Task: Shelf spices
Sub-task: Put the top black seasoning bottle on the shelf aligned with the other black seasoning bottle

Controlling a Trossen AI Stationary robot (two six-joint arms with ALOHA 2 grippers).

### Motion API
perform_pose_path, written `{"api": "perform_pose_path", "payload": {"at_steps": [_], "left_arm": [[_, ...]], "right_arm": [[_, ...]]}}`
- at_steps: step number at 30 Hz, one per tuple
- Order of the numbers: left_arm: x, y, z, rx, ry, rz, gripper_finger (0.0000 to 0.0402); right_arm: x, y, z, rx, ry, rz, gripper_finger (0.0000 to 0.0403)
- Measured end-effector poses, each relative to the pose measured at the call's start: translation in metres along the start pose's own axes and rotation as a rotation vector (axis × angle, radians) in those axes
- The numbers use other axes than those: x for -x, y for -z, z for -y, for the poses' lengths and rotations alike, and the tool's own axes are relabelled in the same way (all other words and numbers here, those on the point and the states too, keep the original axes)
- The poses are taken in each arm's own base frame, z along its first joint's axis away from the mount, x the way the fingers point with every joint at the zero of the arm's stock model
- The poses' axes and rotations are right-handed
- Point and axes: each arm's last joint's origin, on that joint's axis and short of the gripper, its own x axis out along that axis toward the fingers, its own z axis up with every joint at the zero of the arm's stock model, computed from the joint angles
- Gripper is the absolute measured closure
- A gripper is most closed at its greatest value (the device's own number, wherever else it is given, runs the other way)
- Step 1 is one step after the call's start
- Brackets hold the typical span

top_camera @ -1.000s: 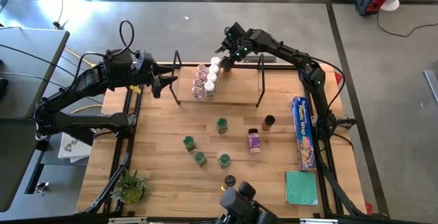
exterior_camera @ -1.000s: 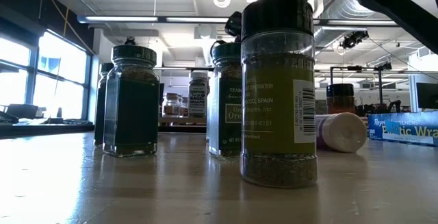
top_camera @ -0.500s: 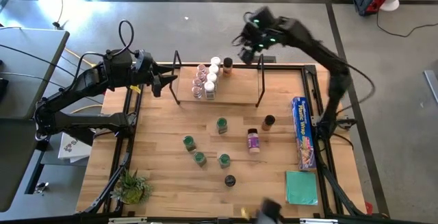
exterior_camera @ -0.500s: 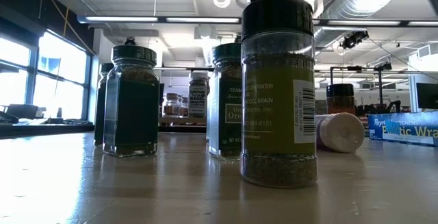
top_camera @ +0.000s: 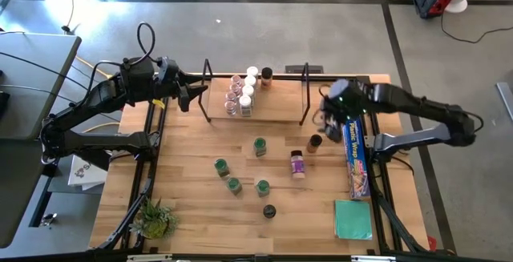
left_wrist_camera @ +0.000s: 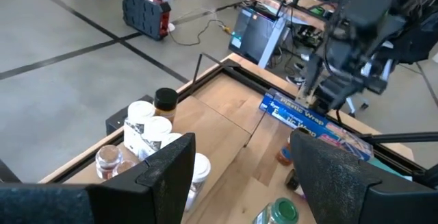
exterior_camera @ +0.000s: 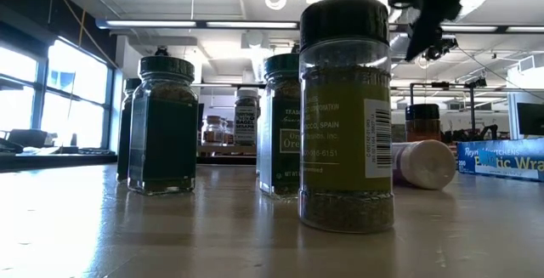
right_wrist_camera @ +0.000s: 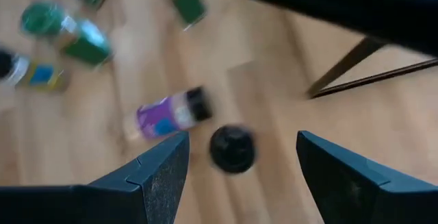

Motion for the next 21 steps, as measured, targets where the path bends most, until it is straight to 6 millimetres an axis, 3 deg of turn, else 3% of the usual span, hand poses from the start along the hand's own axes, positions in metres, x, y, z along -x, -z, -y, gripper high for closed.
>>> {"api": "perform_pose_path", "payload": {"at_steps": [6,21], "left_arm": [[0.000,0.000,0.000,-0.001,-0.006,-0.002,0.0167],[-0.001,0.001,0.000,0.000,0.000,-0.012,0.0167]], "right_arm": [[-0.037,0.027,0.000,0.026,-0.034,-0.057,0.0139],[-0.092,0.033,0.001,0.111,-0.035,-0.142,0.0139]]}}
